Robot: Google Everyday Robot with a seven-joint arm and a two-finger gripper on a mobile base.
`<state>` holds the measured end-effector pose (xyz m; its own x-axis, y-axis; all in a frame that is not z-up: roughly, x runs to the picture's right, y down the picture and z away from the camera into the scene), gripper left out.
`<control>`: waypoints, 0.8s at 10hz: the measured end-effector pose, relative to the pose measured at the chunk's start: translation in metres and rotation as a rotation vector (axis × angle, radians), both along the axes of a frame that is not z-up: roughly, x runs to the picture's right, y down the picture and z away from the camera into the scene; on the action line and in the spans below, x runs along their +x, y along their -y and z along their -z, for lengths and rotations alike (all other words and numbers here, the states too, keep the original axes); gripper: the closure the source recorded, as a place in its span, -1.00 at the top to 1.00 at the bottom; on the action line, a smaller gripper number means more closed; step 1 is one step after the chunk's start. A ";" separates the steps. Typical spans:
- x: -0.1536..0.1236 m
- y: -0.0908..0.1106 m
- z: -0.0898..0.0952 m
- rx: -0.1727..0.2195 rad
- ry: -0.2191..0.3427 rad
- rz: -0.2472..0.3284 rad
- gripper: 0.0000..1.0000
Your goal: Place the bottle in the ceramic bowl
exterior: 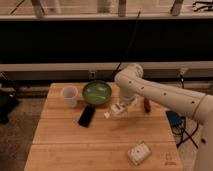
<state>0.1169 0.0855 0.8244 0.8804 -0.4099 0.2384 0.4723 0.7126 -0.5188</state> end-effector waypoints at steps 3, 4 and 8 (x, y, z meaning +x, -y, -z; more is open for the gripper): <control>-0.018 0.024 -0.019 0.014 0.016 0.011 -1.00; -0.033 0.029 -0.025 0.018 0.030 0.026 -1.00; -0.058 0.040 -0.041 0.038 0.060 0.035 -1.00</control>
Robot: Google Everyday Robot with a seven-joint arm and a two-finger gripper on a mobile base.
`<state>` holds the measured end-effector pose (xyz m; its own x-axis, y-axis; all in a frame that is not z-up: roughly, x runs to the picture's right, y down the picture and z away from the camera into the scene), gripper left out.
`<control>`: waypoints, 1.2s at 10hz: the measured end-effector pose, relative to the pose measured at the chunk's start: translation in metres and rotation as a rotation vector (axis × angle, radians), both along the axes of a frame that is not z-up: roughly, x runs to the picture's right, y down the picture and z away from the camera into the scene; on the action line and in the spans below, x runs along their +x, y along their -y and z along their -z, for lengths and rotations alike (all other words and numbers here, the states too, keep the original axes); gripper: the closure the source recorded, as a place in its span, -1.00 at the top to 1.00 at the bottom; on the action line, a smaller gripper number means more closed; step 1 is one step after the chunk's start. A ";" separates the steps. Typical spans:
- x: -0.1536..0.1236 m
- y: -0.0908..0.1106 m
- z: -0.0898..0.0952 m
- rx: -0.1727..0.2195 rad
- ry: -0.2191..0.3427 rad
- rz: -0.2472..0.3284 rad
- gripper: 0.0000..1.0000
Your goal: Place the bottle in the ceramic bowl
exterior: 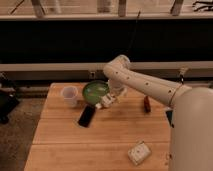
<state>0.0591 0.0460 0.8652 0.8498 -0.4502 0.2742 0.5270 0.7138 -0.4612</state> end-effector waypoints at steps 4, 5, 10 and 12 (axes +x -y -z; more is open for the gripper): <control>-0.040 0.022 -0.021 0.022 0.050 0.008 -1.00; -0.045 0.026 -0.025 0.023 0.053 0.012 -1.00; -0.069 0.041 -0.037 0.063 0.063 0.044 -0.53; -0.071 0.043 -0.043 0.067 0.066 0.044 -0.20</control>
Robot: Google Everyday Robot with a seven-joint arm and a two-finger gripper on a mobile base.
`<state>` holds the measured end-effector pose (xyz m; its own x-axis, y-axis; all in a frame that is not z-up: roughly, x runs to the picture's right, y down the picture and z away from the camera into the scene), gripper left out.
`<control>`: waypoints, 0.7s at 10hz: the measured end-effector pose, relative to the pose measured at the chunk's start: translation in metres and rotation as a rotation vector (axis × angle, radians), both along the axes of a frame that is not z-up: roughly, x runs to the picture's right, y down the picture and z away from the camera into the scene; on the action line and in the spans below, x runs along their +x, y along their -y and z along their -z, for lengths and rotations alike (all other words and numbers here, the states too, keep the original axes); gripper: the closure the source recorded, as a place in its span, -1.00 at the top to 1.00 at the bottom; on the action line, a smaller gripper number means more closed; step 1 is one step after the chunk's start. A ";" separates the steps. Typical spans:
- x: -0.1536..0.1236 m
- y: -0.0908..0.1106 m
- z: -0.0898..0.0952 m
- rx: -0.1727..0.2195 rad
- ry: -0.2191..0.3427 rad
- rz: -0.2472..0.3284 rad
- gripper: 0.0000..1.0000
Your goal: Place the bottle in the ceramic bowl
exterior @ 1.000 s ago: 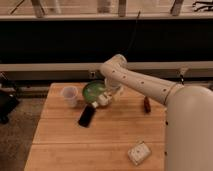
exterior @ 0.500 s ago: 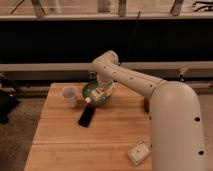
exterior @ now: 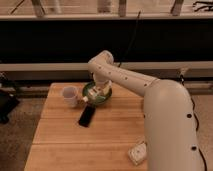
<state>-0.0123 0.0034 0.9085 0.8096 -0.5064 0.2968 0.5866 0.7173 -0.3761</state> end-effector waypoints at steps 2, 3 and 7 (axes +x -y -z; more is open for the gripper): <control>-0.002 0.003 -0.010 -0.004 0.011 -0.001 0.22; -0.006 0.005 -0.014 -0.009 0.023 0.007 0.43; -0.020 0.010 -0.025 -0.029 0.080 0.026 0.60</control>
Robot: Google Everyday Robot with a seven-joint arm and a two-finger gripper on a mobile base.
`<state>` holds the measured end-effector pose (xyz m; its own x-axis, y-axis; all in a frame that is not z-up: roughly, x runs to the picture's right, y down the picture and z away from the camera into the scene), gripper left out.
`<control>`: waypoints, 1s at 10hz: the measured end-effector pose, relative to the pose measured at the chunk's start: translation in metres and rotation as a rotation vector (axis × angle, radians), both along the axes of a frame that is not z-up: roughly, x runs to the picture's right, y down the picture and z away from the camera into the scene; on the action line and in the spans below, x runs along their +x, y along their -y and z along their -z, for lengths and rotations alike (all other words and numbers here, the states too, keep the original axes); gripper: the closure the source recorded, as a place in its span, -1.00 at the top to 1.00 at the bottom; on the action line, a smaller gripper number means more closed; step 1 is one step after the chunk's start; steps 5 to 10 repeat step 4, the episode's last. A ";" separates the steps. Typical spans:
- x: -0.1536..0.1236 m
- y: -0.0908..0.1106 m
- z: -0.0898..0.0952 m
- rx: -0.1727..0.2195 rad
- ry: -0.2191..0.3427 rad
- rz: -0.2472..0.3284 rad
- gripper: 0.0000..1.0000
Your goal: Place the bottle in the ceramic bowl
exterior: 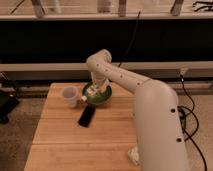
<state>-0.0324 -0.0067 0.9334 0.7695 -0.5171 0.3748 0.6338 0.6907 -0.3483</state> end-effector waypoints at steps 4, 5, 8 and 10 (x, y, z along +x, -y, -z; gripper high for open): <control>0.018 0.004 0.010 0.009 -0.016 -0.011 0.60; 0.018 0.004 0.010 0.009 -0.016 -0.011 0.60; 0.018 0.004 0.010 0.009 -0.016 -0.011 0.60; 0.018 0.004 0.010 0.009 -0.016 -0.011 0.60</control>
